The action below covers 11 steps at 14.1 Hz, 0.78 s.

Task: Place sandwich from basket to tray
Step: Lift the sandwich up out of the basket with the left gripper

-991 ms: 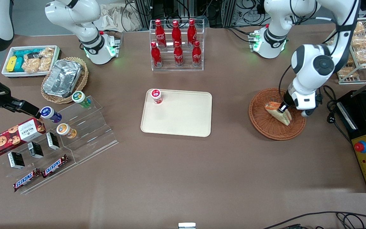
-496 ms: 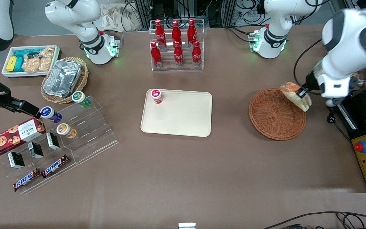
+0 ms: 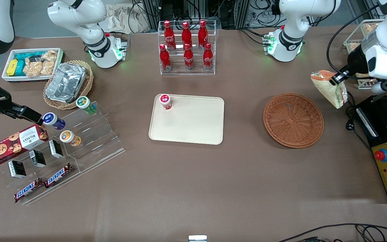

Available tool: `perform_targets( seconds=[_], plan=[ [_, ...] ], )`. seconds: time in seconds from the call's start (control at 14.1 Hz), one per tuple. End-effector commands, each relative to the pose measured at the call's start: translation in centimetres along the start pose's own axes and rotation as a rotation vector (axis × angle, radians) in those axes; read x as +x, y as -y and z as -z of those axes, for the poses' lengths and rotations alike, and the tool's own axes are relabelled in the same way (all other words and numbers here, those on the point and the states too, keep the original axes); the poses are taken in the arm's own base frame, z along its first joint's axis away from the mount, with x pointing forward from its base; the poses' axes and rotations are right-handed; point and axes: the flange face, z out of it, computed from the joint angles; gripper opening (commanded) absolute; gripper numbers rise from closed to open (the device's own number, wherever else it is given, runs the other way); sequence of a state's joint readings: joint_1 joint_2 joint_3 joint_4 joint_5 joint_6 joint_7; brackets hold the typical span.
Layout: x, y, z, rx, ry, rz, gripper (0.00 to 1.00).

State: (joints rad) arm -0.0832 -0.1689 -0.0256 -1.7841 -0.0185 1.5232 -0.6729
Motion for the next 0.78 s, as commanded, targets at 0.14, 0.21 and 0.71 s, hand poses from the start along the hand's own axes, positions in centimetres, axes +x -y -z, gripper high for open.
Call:
perform_targets(
  seconds=[0.14,0.21,0.71],
  plan=[
    [0.3,-0.5,0.3,-0.004,0.023,-0.123,0.00],
    [0.0,-0.9,0.2,0.000,0.023,-0.136,0.00],
    [-6.1,-8.1,-0.5,0.035,0.005,-0.306,0.00]
  ],
)
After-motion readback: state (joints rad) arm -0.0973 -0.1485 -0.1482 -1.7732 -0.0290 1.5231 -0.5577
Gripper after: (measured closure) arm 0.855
